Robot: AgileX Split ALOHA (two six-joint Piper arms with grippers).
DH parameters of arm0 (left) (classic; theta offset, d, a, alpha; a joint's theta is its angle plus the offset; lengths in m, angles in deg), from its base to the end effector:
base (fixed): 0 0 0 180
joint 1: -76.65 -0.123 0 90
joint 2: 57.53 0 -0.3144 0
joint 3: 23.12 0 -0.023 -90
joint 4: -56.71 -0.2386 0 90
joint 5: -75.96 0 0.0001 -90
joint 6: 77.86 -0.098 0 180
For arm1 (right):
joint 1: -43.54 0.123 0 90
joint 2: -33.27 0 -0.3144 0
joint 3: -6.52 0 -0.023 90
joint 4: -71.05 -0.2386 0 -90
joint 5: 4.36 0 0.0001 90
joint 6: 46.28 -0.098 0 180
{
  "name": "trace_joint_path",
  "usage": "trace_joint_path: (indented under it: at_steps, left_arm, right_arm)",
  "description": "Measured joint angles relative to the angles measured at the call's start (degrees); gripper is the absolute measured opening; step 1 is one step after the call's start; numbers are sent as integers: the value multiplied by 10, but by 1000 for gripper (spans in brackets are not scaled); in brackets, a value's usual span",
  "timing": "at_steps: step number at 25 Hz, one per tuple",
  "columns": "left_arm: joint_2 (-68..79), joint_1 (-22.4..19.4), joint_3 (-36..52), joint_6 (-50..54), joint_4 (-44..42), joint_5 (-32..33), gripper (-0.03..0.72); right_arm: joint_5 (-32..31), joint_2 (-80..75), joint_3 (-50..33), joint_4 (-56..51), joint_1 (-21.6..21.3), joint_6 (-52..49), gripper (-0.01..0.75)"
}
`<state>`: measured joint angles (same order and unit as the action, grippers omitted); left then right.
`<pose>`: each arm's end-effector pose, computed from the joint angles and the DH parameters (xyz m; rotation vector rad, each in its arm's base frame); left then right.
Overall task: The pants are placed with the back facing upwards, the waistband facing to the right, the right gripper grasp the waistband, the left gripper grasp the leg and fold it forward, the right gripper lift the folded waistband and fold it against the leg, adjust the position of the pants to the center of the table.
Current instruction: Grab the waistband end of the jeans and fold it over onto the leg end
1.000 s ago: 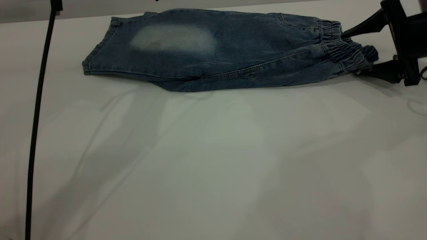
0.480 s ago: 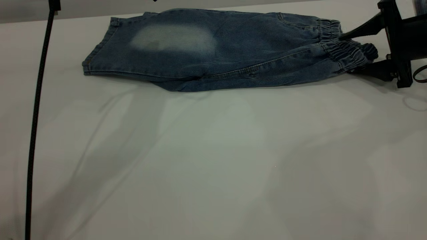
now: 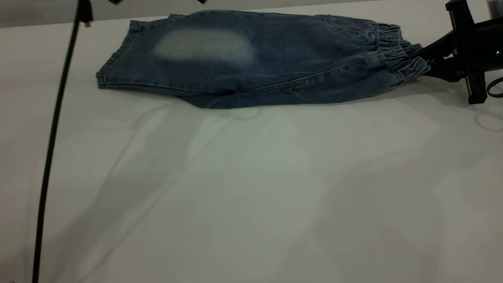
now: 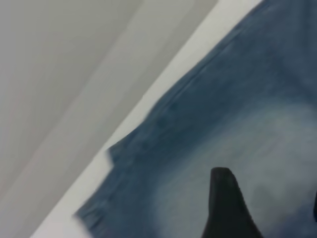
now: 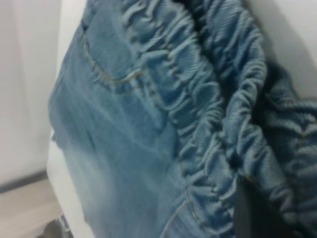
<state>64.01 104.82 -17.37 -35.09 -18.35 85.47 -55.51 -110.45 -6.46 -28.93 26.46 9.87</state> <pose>0.3976 -0.1951 0.2028 1.0617 1.9989 0.2179 0.4096 -0.0472 0.0478 1.0506 2.2728 1.3320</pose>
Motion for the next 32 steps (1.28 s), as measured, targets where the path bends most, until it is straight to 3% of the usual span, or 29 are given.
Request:
trace_joint_path:
  at_steps: [6,13,20,32]
  left_arm:
    - [46,2,-1,2,0,-65,388]
    - [116,7,-34,2,0,-91,388]
    - [183,26,-65,7,1,-133,388]
    - [204,115,-92,70,2,-166,360]
  right_arm:
    - [-87,6,0,1,-1,47,90]
    - [-188,45,0,3,-1,64,90]
    - [-189,94,0,3,-1,66,90]
    - [-191,159,-1,2,0,66,90]
